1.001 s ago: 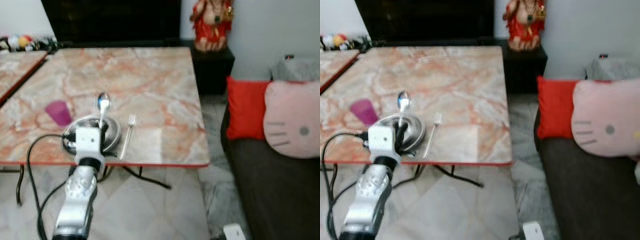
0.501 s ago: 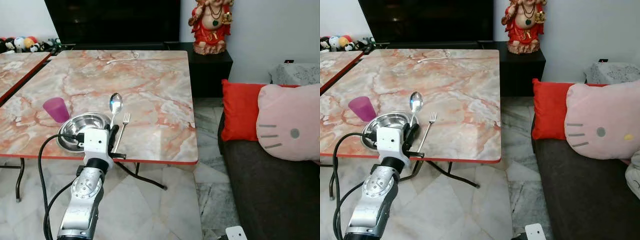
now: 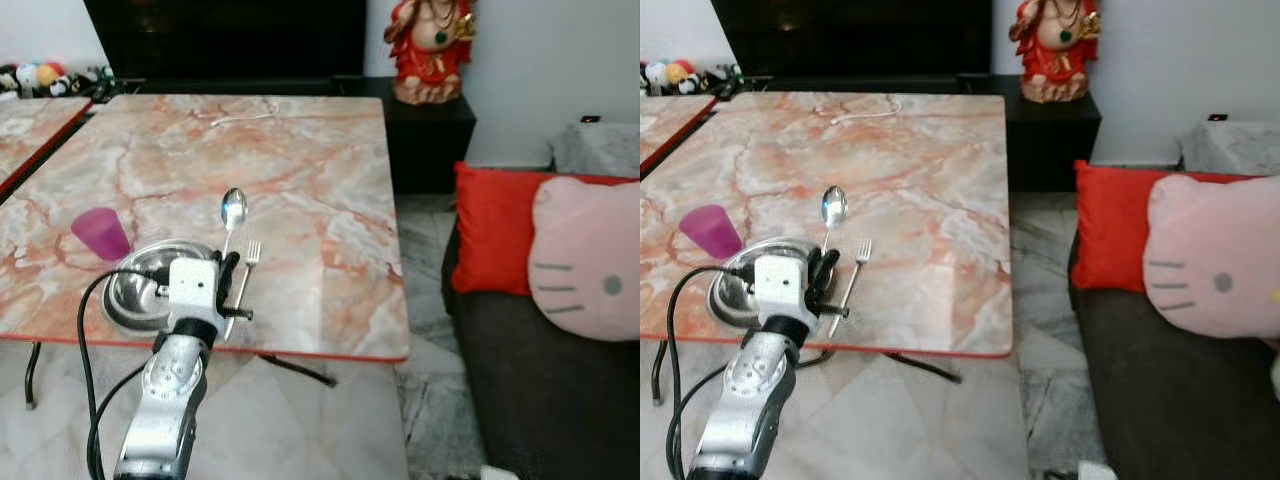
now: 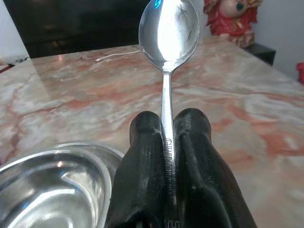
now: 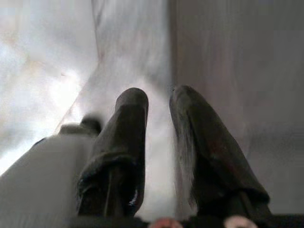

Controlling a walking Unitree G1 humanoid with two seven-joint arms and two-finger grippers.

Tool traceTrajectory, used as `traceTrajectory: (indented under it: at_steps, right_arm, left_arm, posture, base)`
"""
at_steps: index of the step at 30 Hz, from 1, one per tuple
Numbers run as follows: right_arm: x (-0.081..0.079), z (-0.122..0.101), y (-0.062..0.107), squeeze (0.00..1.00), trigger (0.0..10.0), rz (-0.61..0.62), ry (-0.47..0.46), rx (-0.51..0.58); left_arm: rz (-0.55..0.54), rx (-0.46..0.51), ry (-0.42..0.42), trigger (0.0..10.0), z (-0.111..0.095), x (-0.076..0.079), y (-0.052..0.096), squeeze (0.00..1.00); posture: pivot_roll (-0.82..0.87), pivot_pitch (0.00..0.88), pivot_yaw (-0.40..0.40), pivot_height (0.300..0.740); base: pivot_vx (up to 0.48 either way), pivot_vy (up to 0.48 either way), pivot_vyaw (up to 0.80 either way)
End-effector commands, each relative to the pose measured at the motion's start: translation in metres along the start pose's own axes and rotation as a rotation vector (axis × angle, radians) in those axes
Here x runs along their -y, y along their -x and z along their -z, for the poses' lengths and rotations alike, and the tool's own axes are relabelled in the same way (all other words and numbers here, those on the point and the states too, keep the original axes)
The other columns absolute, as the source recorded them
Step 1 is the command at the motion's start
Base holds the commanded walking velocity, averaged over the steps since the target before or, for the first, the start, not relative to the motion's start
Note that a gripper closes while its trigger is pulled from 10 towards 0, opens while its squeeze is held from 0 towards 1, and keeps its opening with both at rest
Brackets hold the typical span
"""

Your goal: Setting the table

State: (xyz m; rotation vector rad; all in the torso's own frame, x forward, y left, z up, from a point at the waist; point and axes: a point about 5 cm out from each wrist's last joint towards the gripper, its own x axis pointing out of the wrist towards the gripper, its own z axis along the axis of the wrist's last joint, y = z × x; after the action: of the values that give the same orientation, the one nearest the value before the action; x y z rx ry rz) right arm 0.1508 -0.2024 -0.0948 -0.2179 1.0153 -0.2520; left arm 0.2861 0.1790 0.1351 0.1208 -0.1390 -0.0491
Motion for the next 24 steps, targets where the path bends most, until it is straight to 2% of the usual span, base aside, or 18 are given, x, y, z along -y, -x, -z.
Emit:
traceTrajectory:
  at_steps: [1,2,5,8,9,15,16,20,24]
  right_arm:
    - [0.005,0.007,0.001,0.00,10.0,0.005,-0.009,-0.017]
    - [0.004,0.012,0.001,0.00,10.0,0.006,-0.139,-0.054]
    - [0.003,0.014,0.002,0.00,10.0,0.003,-0.190,-0.069]
    - [0.003,0.013,0.001,0.00,10.0,-0.005,-0.185,-0.067]
    - [0.004,0.011,0.001,0.00,10.0,-0.010,-0.123,-0.053]
    - [0.004,0.011,0.001,0.00,10.0,-0.003,-0.151,-0.049]
    - [0.003,0.013,0.002,0.00,10.0,0.000,-0.207,-0.060]
    - [0.003,0.012,0.001,0.00,10.0,-0.008,-0.159,-0.059]
    - [0.003,0.013,0.001,0.00,10.0,-0.011,-0.172,-0.067]
  left_arm:
    - [0.043,0.023,0.016,10.0,-0.007,0.010,-0.004,0.00]
    - [0.051,0.021,0.020,10.0,-0.006,0.011,-0.004,0.00]
    - [0.069,0.023,0.029,10.0,-0.007,0.015,-0.003,0.00]
    - [0.089,0.022,0.023,10.0,-0.007,0.017,-0.002,0.00]
    - [0.093,0.019,0.027,10.0,-0.006,0.018,-0.002,0.00]
    - [0.118,0.005,0.035,10.0,-0.004,0.021,-0.001,0.00]
    - [0.141,-0.002,0.037,10.0,-0.003,0.023,0.000,0.00]
    - [0.180,-0.021,0.042,10.0,-0.001,0.028,0.002,0.00]
    - [0.258,-0.074,0.047,10.0,0.006,0.036,0.006,0.00]
  posture:
    - [-0.02,0.032,0.026,0.740]
    - [-0.02,0.032,0.027,0.740]
    - [-0.01,0.032,0.026,0.740]
    - [-0.02,0.031,0.025,0.740]
    - [-0.02,0.033,0.024,0.740]
    - [-0.01,0.033,0.023,0.740]
    - [-0.01,0.033,0.023,0.740]
    - [-0.01,0.033,0.023,0.740]
    - [-0.01,0.033,0.023,0.740]
  base:
    - [0.000,0.000,0.00]
    - [0.000,0.000,0.00]
    - [0.000,0.000,0.00]
    - [0.000,0.000,0.00]
    - [0.000,0.000,0.00]
    - [0.000,0.000,0.00]
    - [0.000,0.000,0.00]
    - [0.000,0.000,0.00]
    - [0.000,0.000,0.00]
